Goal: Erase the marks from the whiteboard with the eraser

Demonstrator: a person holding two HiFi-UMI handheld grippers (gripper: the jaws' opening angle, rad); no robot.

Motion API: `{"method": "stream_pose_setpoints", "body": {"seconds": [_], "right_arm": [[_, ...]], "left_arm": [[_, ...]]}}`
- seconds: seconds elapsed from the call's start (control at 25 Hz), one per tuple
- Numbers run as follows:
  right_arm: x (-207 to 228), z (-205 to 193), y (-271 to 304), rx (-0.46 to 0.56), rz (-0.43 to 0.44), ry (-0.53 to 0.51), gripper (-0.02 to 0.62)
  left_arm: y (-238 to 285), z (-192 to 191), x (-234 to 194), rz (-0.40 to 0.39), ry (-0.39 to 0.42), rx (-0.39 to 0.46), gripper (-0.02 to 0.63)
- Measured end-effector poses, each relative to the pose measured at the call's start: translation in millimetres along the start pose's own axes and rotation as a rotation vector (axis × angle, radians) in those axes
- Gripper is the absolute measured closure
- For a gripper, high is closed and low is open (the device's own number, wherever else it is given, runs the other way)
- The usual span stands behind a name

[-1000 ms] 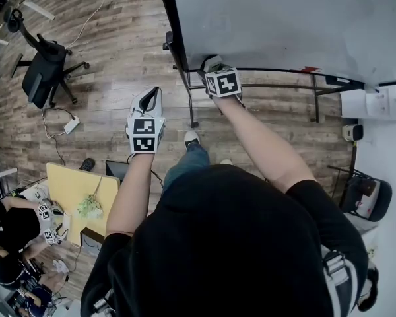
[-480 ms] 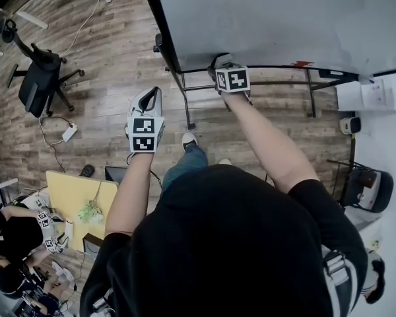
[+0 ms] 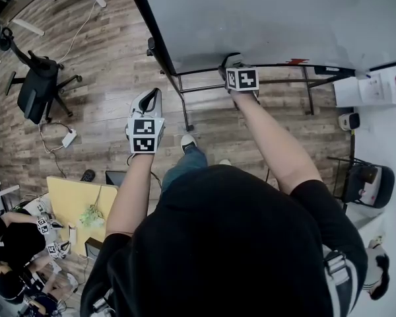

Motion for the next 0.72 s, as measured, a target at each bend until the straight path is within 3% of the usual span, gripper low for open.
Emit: {"method": "stream_pose_setpoints", "body": {"seconds": [0.4, 0.72], "right_arm": [[3, 0, -1, 0.0, -0.002, 0.008, 0.347], [-35, 12, 0, 0.019, 0.07, -0.008, 0.345]], "left_arm": [[4, 1, 3, -0.008, 0.002, -0.005, 0.592], [-2, -4, 1, 0.003, -0.008, -0.011, 0.592]]}}
Point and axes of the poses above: the fingertips, and each gripper's own axes: y forward along the fingers, x to its right, z out of its top, the point moved 5 cm from there along -y, backward along the fingers, and after that the axes turned 3 degrees about -z, right-handed, at the moved point
